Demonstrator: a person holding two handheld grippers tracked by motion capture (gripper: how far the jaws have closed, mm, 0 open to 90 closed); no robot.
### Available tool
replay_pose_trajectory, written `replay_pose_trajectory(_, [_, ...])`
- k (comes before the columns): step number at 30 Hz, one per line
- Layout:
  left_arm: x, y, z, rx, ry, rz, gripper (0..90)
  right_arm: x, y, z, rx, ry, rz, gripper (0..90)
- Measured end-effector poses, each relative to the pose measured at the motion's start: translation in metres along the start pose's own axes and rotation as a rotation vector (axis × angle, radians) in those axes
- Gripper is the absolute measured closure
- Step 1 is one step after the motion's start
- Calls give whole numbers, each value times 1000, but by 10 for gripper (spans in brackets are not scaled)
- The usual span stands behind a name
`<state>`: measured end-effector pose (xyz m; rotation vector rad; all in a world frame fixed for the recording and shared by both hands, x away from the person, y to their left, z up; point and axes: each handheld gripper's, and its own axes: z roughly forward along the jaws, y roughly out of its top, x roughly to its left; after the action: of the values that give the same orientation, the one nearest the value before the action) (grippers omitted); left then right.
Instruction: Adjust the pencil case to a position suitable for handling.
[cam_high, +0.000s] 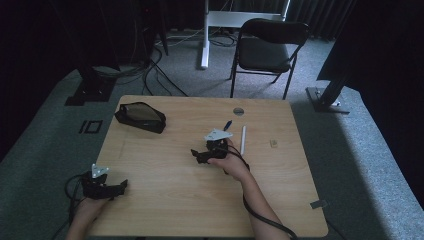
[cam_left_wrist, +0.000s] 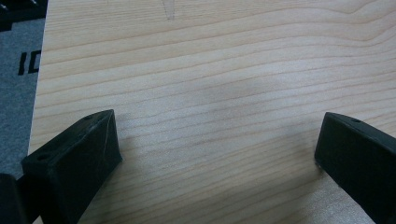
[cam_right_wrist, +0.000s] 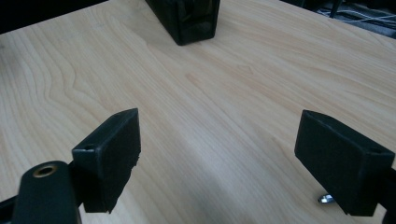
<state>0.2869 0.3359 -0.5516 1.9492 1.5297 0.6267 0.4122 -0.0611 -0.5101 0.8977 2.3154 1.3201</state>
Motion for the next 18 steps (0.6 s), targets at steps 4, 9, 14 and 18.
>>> replay_pose_trajectory(4, [0, 0, 0, 0, 0, 0, 1, -1, 4, 6, -17, 7, -11, 140])
replay_pose_trajectory(9, [0, 0, 0, 0, 0, 0, 1, -2, 10, 13, -28, 14, -21, 141])
replay_pose_trajectory(14, [0, 0, 0, 0, 0, 0, 1, -2, 15, 21, -31, 25, -16, 145])
replay_pose_trajectory(18, [0, 0, 0, 0, 0, 0, 1, -1, 17, 29, -32, 31, -13, 145])
